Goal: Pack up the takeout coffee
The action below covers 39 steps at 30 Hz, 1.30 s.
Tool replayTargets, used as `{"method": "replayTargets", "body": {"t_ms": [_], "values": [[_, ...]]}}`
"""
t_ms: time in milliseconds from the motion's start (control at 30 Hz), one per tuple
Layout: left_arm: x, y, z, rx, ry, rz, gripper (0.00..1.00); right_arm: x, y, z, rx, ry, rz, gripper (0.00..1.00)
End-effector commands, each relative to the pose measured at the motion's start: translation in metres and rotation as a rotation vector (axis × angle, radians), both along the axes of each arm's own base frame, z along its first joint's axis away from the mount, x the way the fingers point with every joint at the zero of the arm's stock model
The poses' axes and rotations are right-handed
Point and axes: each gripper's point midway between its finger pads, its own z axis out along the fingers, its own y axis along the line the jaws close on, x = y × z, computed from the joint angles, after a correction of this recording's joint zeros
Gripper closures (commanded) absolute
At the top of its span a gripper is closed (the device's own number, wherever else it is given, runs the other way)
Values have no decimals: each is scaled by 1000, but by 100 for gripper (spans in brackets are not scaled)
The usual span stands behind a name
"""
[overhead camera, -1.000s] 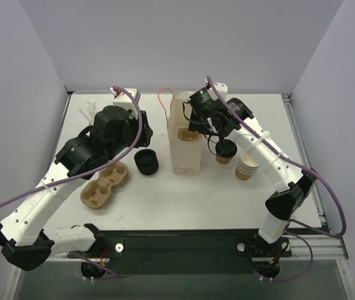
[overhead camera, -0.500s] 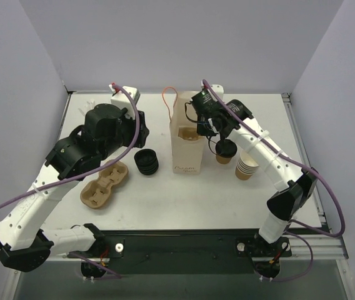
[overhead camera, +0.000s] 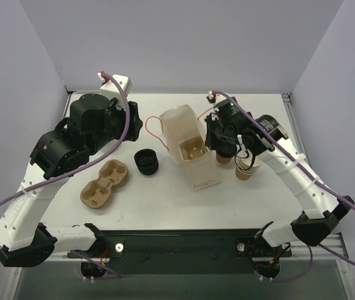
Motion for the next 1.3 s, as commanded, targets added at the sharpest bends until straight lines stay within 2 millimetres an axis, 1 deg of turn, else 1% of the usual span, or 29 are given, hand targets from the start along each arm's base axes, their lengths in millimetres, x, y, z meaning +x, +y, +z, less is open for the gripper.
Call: {"method": "replayTargets", "body": {"t_ms": [0, 33, 67, 100, 133, 167, 200, 267, 333, 400, 433, 500, 533, 567, 633, 667, 733, 767, 833, 967, 1000, 1167, 1267], "values": [[5, 2, 3, 27, -3, 2, 41, -32, 3, 3, 40, 12, 174, 100], [8, -1, 3, 23, -8, -7, 41, -36, 2, 2, 40, 11, 194, 100], [8, -8, 1, 14, -1, -40, 40, -42, -1, 6, 52, 1, 206, 100], [8, -13, -5, 14, 16, -59, 40, -50, 2, -1, 61, 30, 239, 100], [10, -22, -8, 6, 23, -93, 40, -55, 2, -1, 64, 30, 269, 100], [5, -34, -11, -10, 37, -157, 40, -61, 3, 1, 79, 29, 297, 100], [6, -40, -21, 7, 50, -188, 40, -68, 5, -2, 92, 46, 334, 100], [8, -52, -23, 2, 40, -247, 40, -79, 5, -2, 92, 30, 412, 100], [15, -55, -24, 8, 28, -250, 39, -86, 3, -6, 89, 24, 445, 100], [19, -61, -22, -3, 23, -276, 39, -90, 0, -7, 77, 14, 469, 100], [23, -61, -28, 5, 30, -273, 39, -93, -2, -7, 81, 7, 480, 100], [19, -73, -33, -6, 42, -354, 39, -95, -3, -9, 73, -3, 502, 100], [18, -78, -42, 1, 62, -378, 39, -97, -5, -7, 75, -15, 507, 100], [13, -83, -47, -9, 82, -419, 39, -97, -6, -9, 73, -18, 511, 100], [10, -90, -56, -22, 104, -455, 39, -99, -6, -9, 68, -32, 532, 100], [5, -93, -67, -22, 134, -485, 39, -100, -6, -10, 69, -31, 542, 100], [4, -94, -80, -8, 163, -501, 39, -101, -6, -11, 64, -41, 561, 100], [4, -93, -88, 2, 183, -493, 39, -102, -5, -13, 66, -39, 567, 100], [7, -92, -98, 14, 200, -486, 39, -104, -3, -12, 77, -35, 581, 100], [17, -91, -109, 43, 193, -472, 40, -103, -4, -15, 56, -46, 606, 100], [17, -92, -112, 57, 199, -480, 42, -102, -6, -16, 50, -49, 602, 100], [8, -89, -132, 85, 263, -507, 46, -101, -5, -15, 50, -52, 606, 100], [5, -85, -135, 93, 268, -500, 48, -100, -3, -17, 51, -46, 606, 100]]}}
